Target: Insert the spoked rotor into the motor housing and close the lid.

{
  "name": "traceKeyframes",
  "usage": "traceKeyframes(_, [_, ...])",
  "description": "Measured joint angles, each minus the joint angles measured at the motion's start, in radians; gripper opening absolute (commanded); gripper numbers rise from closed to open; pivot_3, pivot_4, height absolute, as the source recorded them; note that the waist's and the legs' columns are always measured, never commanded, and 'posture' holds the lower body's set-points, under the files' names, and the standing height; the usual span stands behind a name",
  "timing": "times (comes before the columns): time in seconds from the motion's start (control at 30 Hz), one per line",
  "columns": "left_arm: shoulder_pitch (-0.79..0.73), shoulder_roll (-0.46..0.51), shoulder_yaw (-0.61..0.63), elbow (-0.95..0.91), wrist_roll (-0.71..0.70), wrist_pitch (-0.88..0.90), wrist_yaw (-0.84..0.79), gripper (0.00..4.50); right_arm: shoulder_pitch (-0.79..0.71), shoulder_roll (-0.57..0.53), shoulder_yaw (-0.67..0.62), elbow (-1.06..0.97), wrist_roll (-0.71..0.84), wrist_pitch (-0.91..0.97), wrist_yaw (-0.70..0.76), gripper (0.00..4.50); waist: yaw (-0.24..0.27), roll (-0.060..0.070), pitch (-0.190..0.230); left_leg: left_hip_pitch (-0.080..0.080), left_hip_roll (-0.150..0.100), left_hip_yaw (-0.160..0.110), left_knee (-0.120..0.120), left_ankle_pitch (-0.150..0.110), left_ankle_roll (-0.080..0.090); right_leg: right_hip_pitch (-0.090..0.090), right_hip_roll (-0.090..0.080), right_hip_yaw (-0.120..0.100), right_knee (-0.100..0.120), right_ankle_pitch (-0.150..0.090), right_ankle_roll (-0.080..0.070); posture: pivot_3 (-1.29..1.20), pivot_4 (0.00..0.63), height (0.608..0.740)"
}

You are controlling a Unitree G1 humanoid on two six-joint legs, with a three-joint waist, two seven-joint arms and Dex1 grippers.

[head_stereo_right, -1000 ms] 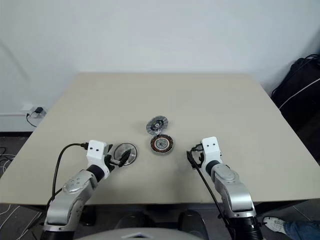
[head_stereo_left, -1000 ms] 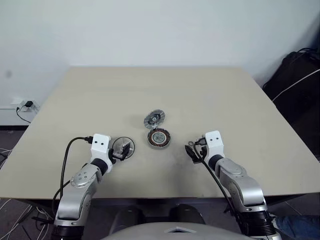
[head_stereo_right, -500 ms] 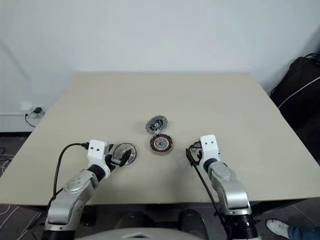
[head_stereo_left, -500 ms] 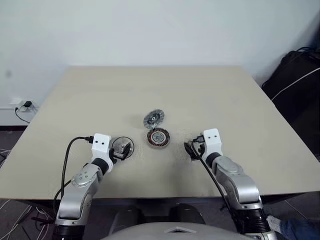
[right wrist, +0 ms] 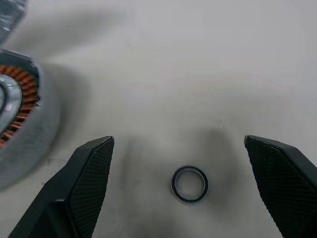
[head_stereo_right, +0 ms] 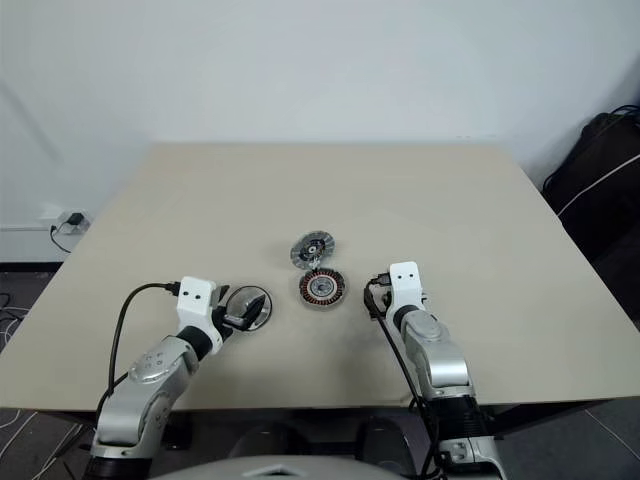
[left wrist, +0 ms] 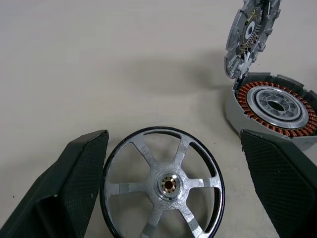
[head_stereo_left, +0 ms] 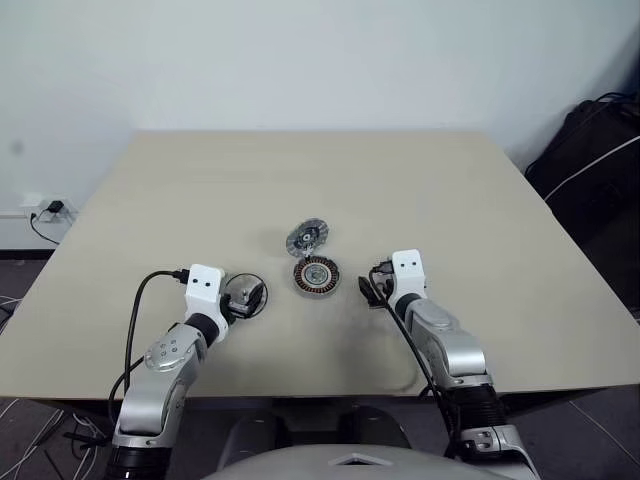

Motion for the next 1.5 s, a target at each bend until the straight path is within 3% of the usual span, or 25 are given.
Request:
traceKeyframes(0.2, [0.001, 0.000, 0.001, 0.000, 0.000, 0.000, 0.000, 4.46, -0.006, 0.019, -0.031, 0.030, 0.018, -0.010, 0.000, 4.50, -0.002, 0.000, 0.000, 0.002, 0.000, 0.000, 0.000, 0.000, -0.001, 0.000, 0.000, 0.000, 0.000, 0.000, 0.000, 0.00, 0.000, 0.740])
traceKeyframes(0.3, [0.000, 0.001, 0.001, 0.000, 0.000, 0.000, 0.000, 4.50, -0.005, 0.021, -0.032, 0.032, 0.016, -0.014, -0.001, 3.87, -0.002, 0.000, 0.000, 0.002, 0.000, 0.000, 0.000, 0.000, -0.001, 0.000, 0.000, 0.000, 0.000, 0.000, 0.000, 0.00, 0.000, 0.740])
traceKeyframes(0.5, [-0.002, 0.002, 0.001, 0.000, 0.000, 0.000, 0.000, 4.50, 0.011, 0.023, -0.034, 0.030, 0.013, -0.032, -0.009, 1.93, -0.008, -0.001, -0.001, 0.002, 0.000, 0.000, -0.001, 0.001, -0.001, 0.000, 0.000, 0.000, 0.001, 0.000, 0.000, 0.00, 0.000, 0.740])
traceKeyframes(0.93, [-0.008, 0.000, 0.002, 0.000, 0.000, -0.001, 0.006, 4.50, 0.074, -0.003, 0.005, -0.069, 0.011, 0.004, 0.011, 1.93, -0.009, -0.001, -0.001, 0.002, 0.000, -0.001, -0.001, 0.001, -0.002, 0.000, 0.001, 0.001, 0.001, 0.000, 0.000, 0.00, 0.000, 0.740])
traceKeyframes(1.03, [-0.009, -0.001, 0.002, 0.000, 0.000, -0.002, 0.008, 4.50, 0.081, -0.014, 0.025, -0.131, 0.015, 0.028, 0.034, 1.35, -0.010, -0.001, -0.001, 0.002, 0.001, -0.001, -0.001, 0.001, -0.002, 0.000, 0.001, 0.001, 0.001, 0.000, 0.000, 0.00, 0.000, 0.740])
traceKeyframes(1.17, [-0.009, -0.003, 0.001, 0.001, 0.000, -0.005, 0.009, 4.50, 0.079, -0.024, 0.045, -0.149, 0.008, 0.039, 0.041, 0.03, -0.009, -0.002, -0.001, 0.002, 0.000, -0.001, -0.001, 0.001, -0.002, 0.000, 0.001, 0.000, 0.001, 0.000, 0.000, 0.00, 0.000, 0.740])
traceKeyframes(1.5, [-0.010, -0.005, 0.001, 0.002, 0.000, -0.009, 0.009, 4.50, 0.054, -0.006, 0.033, -0.093, -0.015, -0.004, 0.005, 0.03, -0.009, -0.002, -0.001, 0.002, 0.000, -0.001, -0.001, 0.001, -0.002, 0.000, 0.001, 0.001, 0.001, 0.000, 0.000, 0.00, 0.000, 0.740])
